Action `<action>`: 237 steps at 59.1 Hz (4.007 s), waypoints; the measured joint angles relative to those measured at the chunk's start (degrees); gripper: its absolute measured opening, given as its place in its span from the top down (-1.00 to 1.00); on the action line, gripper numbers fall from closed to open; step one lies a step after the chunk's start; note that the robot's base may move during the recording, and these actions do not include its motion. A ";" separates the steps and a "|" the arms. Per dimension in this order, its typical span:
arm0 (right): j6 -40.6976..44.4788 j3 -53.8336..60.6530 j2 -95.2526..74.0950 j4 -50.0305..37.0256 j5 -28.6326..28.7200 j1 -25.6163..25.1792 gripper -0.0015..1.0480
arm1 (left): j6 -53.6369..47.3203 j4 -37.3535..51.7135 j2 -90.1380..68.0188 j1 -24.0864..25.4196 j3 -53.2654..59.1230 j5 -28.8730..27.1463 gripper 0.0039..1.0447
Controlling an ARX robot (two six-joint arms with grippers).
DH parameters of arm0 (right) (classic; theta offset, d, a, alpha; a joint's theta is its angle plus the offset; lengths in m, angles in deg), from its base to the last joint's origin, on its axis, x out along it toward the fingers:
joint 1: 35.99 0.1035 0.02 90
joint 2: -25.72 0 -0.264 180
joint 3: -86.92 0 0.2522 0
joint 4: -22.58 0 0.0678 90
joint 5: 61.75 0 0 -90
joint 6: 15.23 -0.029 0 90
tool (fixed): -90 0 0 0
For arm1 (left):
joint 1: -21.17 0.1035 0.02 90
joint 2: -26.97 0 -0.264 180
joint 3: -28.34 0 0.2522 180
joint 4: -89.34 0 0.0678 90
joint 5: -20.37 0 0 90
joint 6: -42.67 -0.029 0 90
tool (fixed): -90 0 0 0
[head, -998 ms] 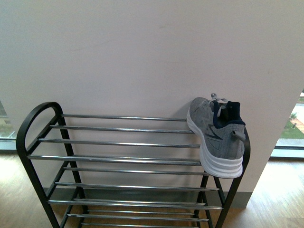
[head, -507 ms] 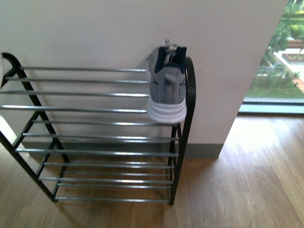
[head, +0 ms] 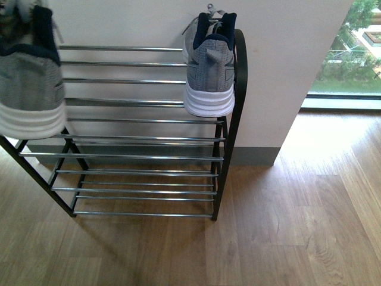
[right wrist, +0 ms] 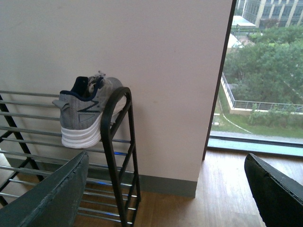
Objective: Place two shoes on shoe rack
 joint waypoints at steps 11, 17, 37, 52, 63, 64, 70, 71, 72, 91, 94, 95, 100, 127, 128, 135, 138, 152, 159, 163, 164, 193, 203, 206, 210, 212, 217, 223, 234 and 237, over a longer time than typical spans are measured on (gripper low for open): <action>0.00 0.00 0.00 0.00 0.02 0.00 -0.82 | 3.15 -5.29 -9.84 -4.81 -9.46 2.12 0.98; 0.00 0.00 0.00 0.00 0.02 0.00 -0.82 | 3.41 -6.19 -14.10 -6.91 -12.92 3.06 0.98; 0.00 0.00 0.00 0.00 0.04 0.00 -0.82 | -1.07 -9.64 -24.74 -7.50 -26.23 4.39 0.98; 0.00 0.00 0.00 0.00 0.02 0.00 -0.82 | -2.16 -10.78 -27.30 -8.09 -31.69 5.25 0.98; 0.00 0.00 0.00 0.00 0.02 0.00 -0.82 | 3.39 -8.02 -28.70 -8.07 -31.71 2.86 0.98; 0.00 0.00 0.00 0.00 0.02 0.00 -0.82 | 3.61 -7.69 -28.72 -8.07 -31.63 2.78 0.98; 0.00 0.00 0.00 0.00 0.02 0.00 -0.82 | 6.01 -6.03 -28.76 -8.02 -31.28 2.29 0.98; 0.00 0.00 0.00 0.00 0.02 0.00 -0.82 | 6.43 -6.03 -28.76 -8.04 -31.28 2.51 0.98; 0.00 0.00 0.00 0.00 0.02 0.00 -0.82 | 7.39 -6.03 -28.76 -8.07 -31.26 3.19 0.98; 0.00 0.00 0.00 0.00 0.02 0.00 -0.82 | 11.96 -6.12 -28.76 -10.01 -31.01 4.83 0.98; 0.00 0.00 0.00 0.00 0.04 0.00 -0.82 | 12.24 -6.12 -28.76 -10.43 -31.06 5.07 0.98; 0.00 0.00 0.00 0.00 0.04 0.00 -0.82 | 12.28 -6.12 -28.76 -10.62 -31.06 5.16 0.98; 0.00 0.00 0.00 0.00 0.02 0.00 -0.82 | 13.00 -6.21 -28.76 -11.47 -31.23 5.77 0.98; 0.00 0.00 0.00 0.00 0.02 0.00 -0.82 | 14.45 -6.10 -27.85 -12.52 -31.43 7.54 0.98; 0.00 0.00 0.00 0.00 0.02 0.00 -0.82 | 14.51 -6.10 -27.78 -12.50 -31.43 7.63 0.98; 0.00 0.00 0.00 0.00 0.04 0.00 -0.82 | 16.87 -5.75 -27.54 -12.02 -31.19 8.39 0.98; 0.00 0.00 0.00 0.00 0.04 0.00 -0.82 | 18.05 -5.73 -27.47 -11.76 -31.04 8.90 0.98; 0.00 0.00 0.00 0.00 0.02 0.00 -0.82 | 20.65 -4.92 -27.28 -11.39 -30.40 9.90 0.98; 0.00 0.00 0.00 0.00 0.02 0.00 -0.82 | 19.80 -4.26 -27.26 -11.41 -30.10 10.58 0.98; 0.00 0.00 0.00 0.00 0.04 0.00 -0.82 | 19.52 -3.96 -27.23 -11.39 -29.57 10.80 0.97; 0.00 0.00 0.00 0.00 0.02 0.00 -0.82 | 19.54 -3.80 -27.23 -11.39 -29.46 10.97 0.95; 0.00 0.00 0.00 0.00 0.02 0.00 -0.82 | 12.85 0.83 -18.49 -10.67 -24.17 9.84 -0.62; 0.00 0.00 0.00 0.00 0.04 0.00 -0.82 | -3.76 16.06 -12.94 -8.96 -14.75 -2.12 -0.67; 0.00 0.00 0.00 0.00 0.15 0.00 -0.82 | -9.57 26.73 -11.43 -8.17 -9.46 -3.21 -0.53; 0.00 0.00 0.00 0.00 0.11 0.00 -0.82 | -18.49 39.52 -8.57 -6.84 -1.01 -2.89 -0.33; 0.00 0.00 0.00 0.00 0.13 0.00 -0.82 | -22.27 44.26 -6.97 -6.19 2.86 -2.43 -0.22; 0.00 0.00 0.00 0.00 0.15 0.00 -0.82 | -26.80 51.45 -2.82 -4.59 10.62 -0.92 0.02; 0.00 0.00 0.00 0.00 0.15 0.00 -0.82 | -29.55 55.32 2.29 -2.45 18.53 0.81 0.33; 0.00 0.00 0.00 0.00 0.15 0.00 -0.82 | -31.10 58.21 9.57 0.50 30.36 4.15 0.91; 0.00 0.00 0.00 0.00 0.15 0.00 -0.82 | -31.41 58.64 11.65 1.27 33.09 4.83 0.98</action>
